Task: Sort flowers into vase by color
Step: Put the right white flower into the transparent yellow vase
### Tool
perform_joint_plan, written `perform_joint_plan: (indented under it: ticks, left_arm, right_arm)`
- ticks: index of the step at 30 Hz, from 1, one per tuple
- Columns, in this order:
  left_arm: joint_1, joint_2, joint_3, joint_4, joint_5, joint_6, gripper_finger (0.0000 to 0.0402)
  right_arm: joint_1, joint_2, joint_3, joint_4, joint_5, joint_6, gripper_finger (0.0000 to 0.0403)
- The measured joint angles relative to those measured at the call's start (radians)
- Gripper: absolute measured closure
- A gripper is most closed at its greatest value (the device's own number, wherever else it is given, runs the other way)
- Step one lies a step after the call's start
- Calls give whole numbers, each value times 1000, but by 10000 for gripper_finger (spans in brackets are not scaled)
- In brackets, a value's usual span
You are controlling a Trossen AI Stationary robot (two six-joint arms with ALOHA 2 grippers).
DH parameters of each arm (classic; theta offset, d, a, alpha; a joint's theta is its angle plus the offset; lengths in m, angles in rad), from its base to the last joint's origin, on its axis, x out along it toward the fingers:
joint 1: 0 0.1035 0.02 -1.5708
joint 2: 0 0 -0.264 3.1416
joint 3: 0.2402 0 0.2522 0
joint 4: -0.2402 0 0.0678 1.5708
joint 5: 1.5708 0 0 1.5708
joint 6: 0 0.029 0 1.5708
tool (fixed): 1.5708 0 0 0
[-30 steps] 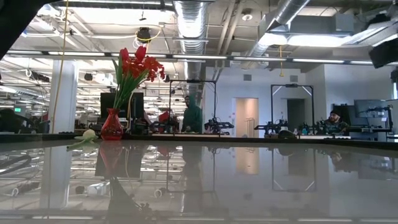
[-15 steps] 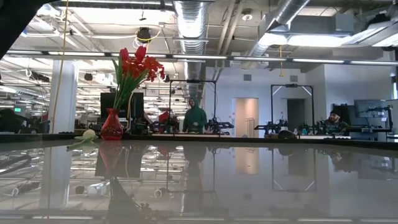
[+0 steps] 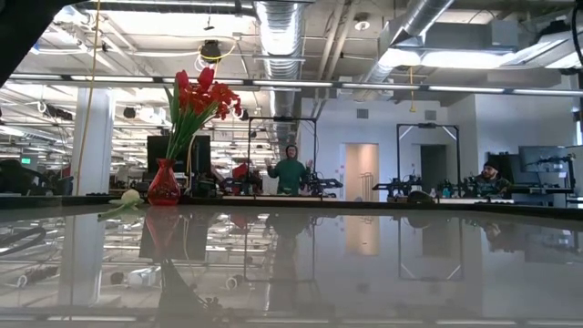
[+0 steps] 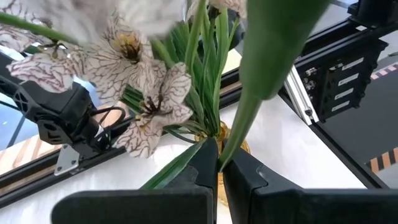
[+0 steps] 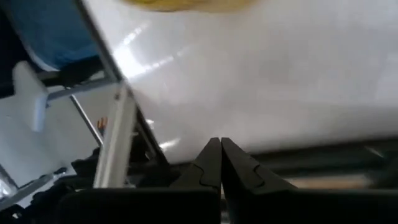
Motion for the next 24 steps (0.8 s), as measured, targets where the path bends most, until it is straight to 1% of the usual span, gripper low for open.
perform_joint_plan:
  ticks: [2,4,9,12,16,18,20,24]
  left_arm:
    - [0,0,0,-1,0,-1,401]
    - [0,0,0,-2,0,-2,401]
    - [-2,0,0,-2,0,-2,401]
    - [-2,0,0,-1,1,-4,401]
    - [-3,0,0,-1,0,-5,401]
    - [-3,0,0,-3,-4,-10,401]
    - [-3,0,0,-5,-5,-13,401]
    - [-7,0,0,-9,-11,-13,401]
  right_arm:
    - [23,35,0,63,65,-33,373]
    - [32,77,0,103,108,-60,373]
    - [32,191,1,123,165,-88,377]
    - [32,239,4,166,194,-113,377]
    - [32,261,-1,261,272,-199,375]
    - [30,258,-2,283,338,-225,376]
    - [25,258,-1,281,387,-228,378]
    - [22,267,-1,256,449,-228,378]
